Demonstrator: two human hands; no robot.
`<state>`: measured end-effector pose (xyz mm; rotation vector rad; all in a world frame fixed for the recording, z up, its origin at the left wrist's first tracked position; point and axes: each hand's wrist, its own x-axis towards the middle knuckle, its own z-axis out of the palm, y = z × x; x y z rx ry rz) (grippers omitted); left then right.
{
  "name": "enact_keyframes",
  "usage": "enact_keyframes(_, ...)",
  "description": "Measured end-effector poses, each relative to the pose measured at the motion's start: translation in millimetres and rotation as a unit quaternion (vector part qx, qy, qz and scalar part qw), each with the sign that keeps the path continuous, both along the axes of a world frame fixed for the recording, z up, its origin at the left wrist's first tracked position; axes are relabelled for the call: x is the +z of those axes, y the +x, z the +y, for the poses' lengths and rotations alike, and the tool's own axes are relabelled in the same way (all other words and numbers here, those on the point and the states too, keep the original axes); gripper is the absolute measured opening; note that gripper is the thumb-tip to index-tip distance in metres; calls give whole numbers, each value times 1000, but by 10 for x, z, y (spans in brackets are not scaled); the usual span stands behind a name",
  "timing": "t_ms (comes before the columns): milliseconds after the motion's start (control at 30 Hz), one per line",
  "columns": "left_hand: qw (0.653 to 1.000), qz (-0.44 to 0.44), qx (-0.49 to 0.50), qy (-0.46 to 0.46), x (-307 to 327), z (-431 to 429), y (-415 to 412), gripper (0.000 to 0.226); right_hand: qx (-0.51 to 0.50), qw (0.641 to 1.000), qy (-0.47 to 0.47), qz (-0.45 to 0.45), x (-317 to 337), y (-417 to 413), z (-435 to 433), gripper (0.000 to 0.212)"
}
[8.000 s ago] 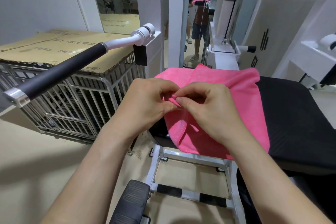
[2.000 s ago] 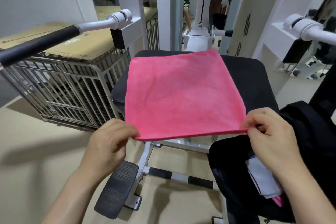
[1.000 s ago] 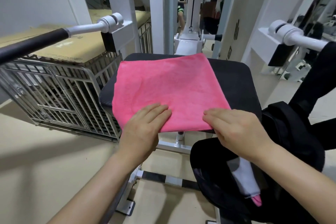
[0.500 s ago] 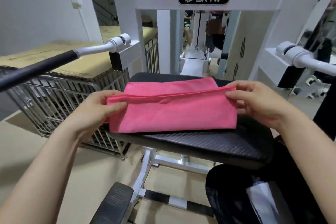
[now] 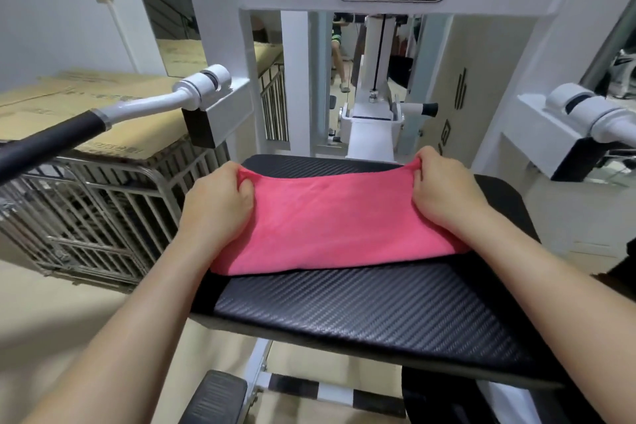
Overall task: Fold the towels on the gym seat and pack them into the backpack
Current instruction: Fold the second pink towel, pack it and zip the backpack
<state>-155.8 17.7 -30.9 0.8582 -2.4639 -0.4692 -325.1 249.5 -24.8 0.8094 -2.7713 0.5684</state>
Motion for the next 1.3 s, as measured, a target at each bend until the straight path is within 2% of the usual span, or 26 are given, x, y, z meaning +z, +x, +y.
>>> enact_keyframes(67, 999, -10, 1, -41, -35, 6, -19, 23, 2, 999, 25, 20, -37, -9, -16, 5)
enact_keyframes(267, 992, -20, 8, -122, -92, -85, -55, 34, -11, 993, 92, 67, -66, 7, -57, 7)
enact_keyframes(533, 990, -57, 43, -119, -145, -145, -105, 29, -41, 993, 93, 58, -64, -5, -41, 9)
enact_keyframes(600, 991, -54, 11, -125, -131, -180, -95, 28, -41, 994, 96, 45, -39, -50, -21, 16)
enact_keyframes(700, 986, -38, -108, -118, -98, -268, -75, 32, -29, 993, 108, -45, 81, -195, 33, 20)
enact_keyframes(800, 985, -77, -144, -46, 4, -280, -25, 29, -11, 984, 144, -108, 279, -283, 16, 18)
enact_keyframes(900, 978, -113, -146, 95, 146, -222, 85, 18, -8, 977, 169, -130, 453, -279, -97, 13)
enact_keyframes(967, 964, -156, -150, 152, 252, -161, 196, 9, -6, 986, 154, -67, 530, -244, -261, 7)
enact_keyframes(1033, 951, -188, -161, 184, 314, -77, 350, 3, 14, 994, 97, 51, 574, -220, -540, 17)
enact_keyframes(1100, 944, -152, -167, 242, 322, 30, 539, 7, 70, 985, 5, 157, 605, -134, -907, 19)
enact_keyframes(1167, 927, -53, -153, 338, 266, 148, 733, 11, 133, 970, -79, 188, 589, 17, -1278, 24)
enact_keyframes(1233, 903, 45, -124, 410, 149, 255, 904, 32, 200, 961, -116, 149, 499, 195, -1569, 39)
enact_keyframes(1300, 896, 103, -98, 421, 6, 337, 1025, 48, 260, 960, -66, 85, 376, 391, -1698, 56)
